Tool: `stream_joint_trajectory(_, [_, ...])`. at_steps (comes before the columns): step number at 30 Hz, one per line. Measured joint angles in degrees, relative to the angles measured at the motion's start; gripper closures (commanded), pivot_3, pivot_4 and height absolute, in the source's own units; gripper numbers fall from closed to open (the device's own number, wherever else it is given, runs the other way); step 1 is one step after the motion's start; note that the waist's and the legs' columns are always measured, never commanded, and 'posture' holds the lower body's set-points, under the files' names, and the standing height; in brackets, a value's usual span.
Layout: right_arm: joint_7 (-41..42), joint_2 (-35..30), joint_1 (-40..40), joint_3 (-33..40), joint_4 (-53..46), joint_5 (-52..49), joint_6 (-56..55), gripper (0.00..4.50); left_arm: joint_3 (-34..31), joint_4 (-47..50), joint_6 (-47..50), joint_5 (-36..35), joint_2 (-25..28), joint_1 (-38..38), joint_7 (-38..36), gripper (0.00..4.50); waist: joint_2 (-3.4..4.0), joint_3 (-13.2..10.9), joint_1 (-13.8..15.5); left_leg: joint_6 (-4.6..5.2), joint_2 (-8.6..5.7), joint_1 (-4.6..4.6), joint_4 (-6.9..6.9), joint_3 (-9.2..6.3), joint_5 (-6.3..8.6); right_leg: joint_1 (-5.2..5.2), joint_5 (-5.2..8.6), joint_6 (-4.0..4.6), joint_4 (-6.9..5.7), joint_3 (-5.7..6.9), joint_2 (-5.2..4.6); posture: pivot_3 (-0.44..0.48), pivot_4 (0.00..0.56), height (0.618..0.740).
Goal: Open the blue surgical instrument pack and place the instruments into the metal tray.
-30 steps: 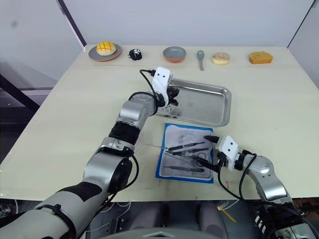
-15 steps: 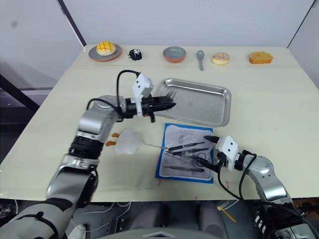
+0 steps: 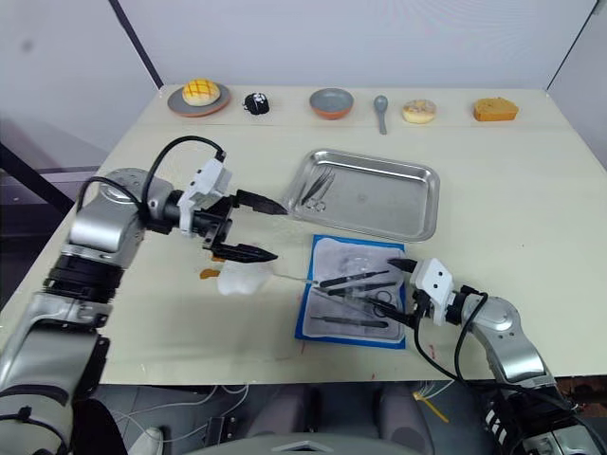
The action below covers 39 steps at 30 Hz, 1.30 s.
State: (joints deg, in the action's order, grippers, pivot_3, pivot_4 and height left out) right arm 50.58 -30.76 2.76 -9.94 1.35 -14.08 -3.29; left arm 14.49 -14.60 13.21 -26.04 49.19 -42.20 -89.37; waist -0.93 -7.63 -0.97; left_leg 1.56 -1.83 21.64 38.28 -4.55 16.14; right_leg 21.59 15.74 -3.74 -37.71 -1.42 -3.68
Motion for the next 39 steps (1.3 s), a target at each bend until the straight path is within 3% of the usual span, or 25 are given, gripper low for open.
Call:
stream_joint_trajectory(4, [0.1,0.0,0.0,0.1,0.1,0.0,-0.1,0.0,4.3,0.1,-2.1,-4.5,3.7,-0.6,-0.1,0.02,0.0,0.0,0.0,0.01,-0.01,0.0,0.01,0.0,0.0,0.0,0.0,0.0,-0.01,0.01,0.02,0.0,0.15,0.74])
stream_joint_trajectory(9, [0.1,0.0,0.1,-0.1,0.4,0.0,-0.7,0.0,5.3,1.6,-2.3,-5.7,3.2,-0.4,-0.2,0.02,0.0,0.0,0.0,0.02,-0.01,0.0,0.01,0.01,0.0,-0.01,0.0,-0.01,-0.02,0.01,0.05,0.0,0.15,0.74])
stream_joint_trajectory(14, [0.1,0.3,0.1,-0.1,0.5,0.0,-0.7,0.0,5.2,5.2,0.2,-4.2,-2.3,2.6,1.4,0.02,-0.01,0.0,-0.1,0.02,0.0,-0.01,0.02,0.02,0.0,-0.01,0.01,-0.01,-0.03,-0.01,0.08,0.0,0.15,0.74])
stream_joint_trajectory(21, [0.1,0.3,0.1,0.0,0.7,0.0,-0.7,0.0,5.1,7.8,1.2,3.0,-10.9,8.4,12.2,0.02,-0.03,0.0,0.0,0.02,0.01,-0.03,0.02,0.02,0.0,-0.02,0.0,-0.01,-0.03,-0.03,0.07,0.0,0.15,0.74])
stream_joint_trajectory(26, [0.1,0.4,0.1,0.0,0.8,0.0,-0.8,0.0,5.5,7.6,-0.2,6.8,-14.2,10.9,15.5,0.02,-0.03,0.0,0.0,0.02,0.01,-0.04,0.02,0.02,0.0,-0.02,0.0,-0.01,-0.03,-0.04,0.08,0.0,0.15,0.74])
stream_joint_trajectory(30, [0.0,0.6,0.0,0.0,0.8,0.0,-0.8,0.0,6.6,6.2,-2.5,10.5,-18.5,12.7,18.4,1.65,-0.05,0.1,0.0,0.02,0.0,-0.05,0.02,0.02,0.0,-0.02,0.0,0.0,-0.04,-0.04,0.07,0.0,0.15,0.74])
stream_joint_trajectory(39, [0.0,0.7,-0.1,0.2,0.9,0.0,-1.1,0.0,6.4,-0.9,-8.7,16.5,-20.2,12.4,19.1,1.65,-0.04,0.1,0.1,0.02,0.0,-0.05,0.01,0.02,0.0,-0.03,0.0,0.0,-0.03,-0.03,0.06,0.0,0.15,0.74])
